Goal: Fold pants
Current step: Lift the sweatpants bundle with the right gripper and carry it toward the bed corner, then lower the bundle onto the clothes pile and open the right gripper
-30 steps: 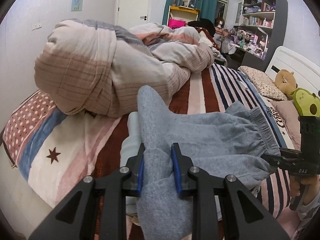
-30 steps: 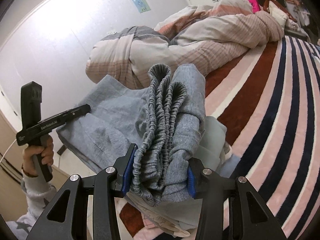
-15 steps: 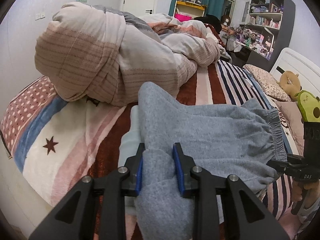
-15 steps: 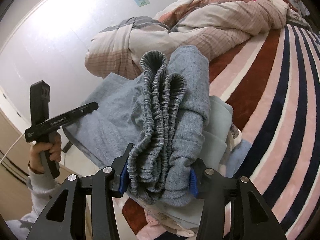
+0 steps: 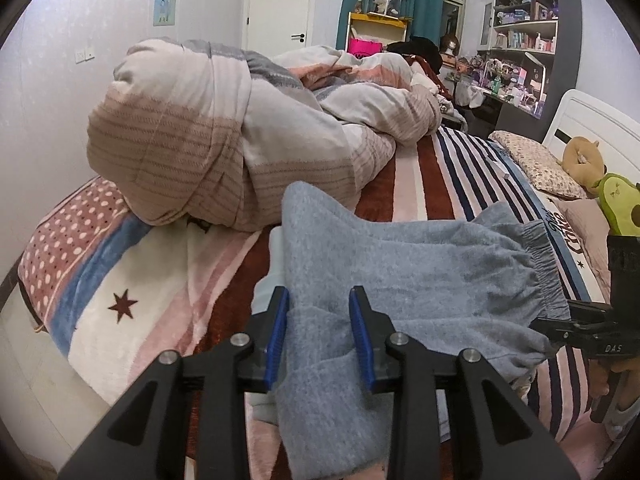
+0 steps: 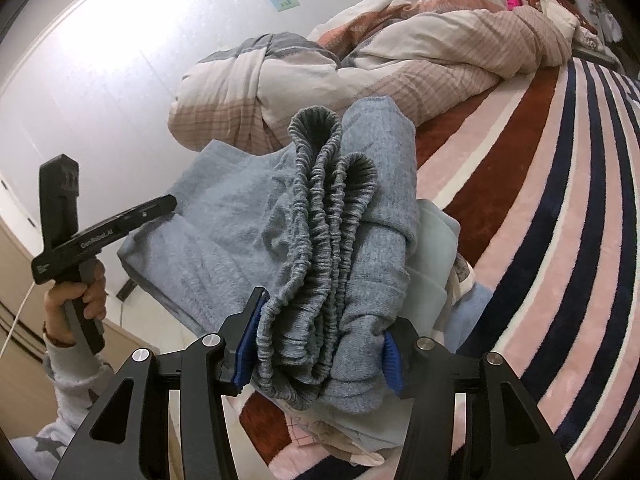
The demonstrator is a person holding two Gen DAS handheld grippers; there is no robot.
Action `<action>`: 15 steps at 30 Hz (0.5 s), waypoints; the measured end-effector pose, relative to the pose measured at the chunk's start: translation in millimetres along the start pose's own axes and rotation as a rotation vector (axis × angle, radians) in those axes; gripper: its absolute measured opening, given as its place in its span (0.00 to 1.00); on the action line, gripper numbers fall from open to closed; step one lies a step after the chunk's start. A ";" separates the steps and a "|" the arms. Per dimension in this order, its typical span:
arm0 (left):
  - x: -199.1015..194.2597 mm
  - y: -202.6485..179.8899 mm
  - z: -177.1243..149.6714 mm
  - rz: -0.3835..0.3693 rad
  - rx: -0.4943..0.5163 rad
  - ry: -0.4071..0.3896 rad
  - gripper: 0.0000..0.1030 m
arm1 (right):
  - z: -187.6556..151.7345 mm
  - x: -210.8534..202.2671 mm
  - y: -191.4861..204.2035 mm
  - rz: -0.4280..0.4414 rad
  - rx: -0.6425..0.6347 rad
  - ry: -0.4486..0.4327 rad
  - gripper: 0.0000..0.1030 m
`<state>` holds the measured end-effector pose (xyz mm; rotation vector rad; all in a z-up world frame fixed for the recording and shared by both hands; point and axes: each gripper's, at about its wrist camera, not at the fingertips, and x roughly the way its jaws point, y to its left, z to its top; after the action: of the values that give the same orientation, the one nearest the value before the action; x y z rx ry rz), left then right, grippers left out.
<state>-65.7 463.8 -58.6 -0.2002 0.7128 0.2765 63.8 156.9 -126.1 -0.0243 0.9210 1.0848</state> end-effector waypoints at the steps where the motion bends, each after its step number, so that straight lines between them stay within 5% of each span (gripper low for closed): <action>1: -1.5 -0.7 0.3 0.003 0.004 -0.002 0.27 | -0.1 -0.2 1.3 -0.004 -0.004 0.000 0.45; 15: -41.9 -14.1 -0.3 0.015 0.023 -0.056 0.31 | -4.5 -15.6 9.0 -0.033 -0.034 -0.015 0.47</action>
<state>-91.7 442.8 -29.6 -0.1647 0.6625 0.2872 51.8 147.8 -115.1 -0.0595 0.8860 1.0684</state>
